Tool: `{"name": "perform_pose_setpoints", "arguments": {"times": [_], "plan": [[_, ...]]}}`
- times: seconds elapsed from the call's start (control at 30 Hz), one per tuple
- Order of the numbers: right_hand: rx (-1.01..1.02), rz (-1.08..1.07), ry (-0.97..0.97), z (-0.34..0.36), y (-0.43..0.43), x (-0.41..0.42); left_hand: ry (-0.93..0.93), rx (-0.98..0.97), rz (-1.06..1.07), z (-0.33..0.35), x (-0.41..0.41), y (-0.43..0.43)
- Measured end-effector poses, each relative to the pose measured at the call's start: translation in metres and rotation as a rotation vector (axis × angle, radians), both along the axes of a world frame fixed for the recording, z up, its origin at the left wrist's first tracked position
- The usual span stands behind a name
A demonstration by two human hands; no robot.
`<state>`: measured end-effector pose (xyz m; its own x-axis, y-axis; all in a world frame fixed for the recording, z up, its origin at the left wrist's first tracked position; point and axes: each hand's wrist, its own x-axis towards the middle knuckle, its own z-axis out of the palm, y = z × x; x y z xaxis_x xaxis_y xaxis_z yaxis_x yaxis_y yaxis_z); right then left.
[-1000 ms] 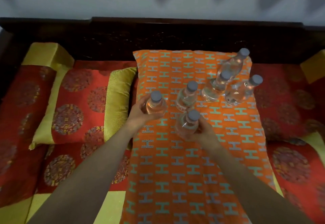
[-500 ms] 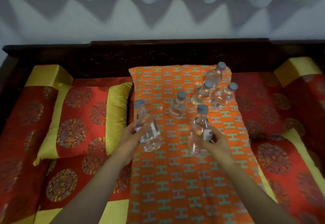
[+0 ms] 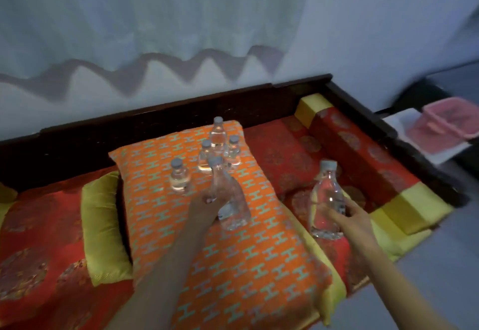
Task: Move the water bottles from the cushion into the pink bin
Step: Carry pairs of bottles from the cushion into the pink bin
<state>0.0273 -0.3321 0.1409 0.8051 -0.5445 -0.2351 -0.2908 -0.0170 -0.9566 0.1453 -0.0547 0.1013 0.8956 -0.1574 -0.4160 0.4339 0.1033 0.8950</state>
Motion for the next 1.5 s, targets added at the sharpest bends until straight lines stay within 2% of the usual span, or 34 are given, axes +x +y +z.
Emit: {"name": "perform_pose_setpoints", "arguments": {"times": [0.13, 0.37, 0.5, 0.7, 0.97, 1.27, 1.5], "plan": [[-0.007, -0.072, -0.013, 0.024, -0.066, -0.056, -0.074, -0.003, -0.162, 0.026, -0.025, -0.087], [-0.027, -0.185, -0.009, 0.04, -0.222, -0.18, -0.199, 0.08, -0.37, 0.052, -0.117, -0.265], [-0.032, -0.216, -0.015, 0.05, -0.296, -0.227, -0.197, 0.124, -0.395, 0.057, -0.156, -0.347], [0.001, -0.289, -0.006, 0.055, -0.406, -0.283, -0.116, 0.073, -0.443, 0.064, -0.201, -0.471], [0.044, -0.414, 0.002, 0.039, -0.522, -0.294, -0.083, 0.096, -0.527, 0.046, -0.19, -0.62], [0.119, -0.551, 0.038, 0.042, -0.703, -0.262, -0.101, 0.052, -0.67, 0.043, -0.151, -0.839], [0.14, -0.591, 0.045, 0.052, -0.825, -0.244, -0.11, 0.029, -0.672, 0.052, -0.122, -0.971]]}}
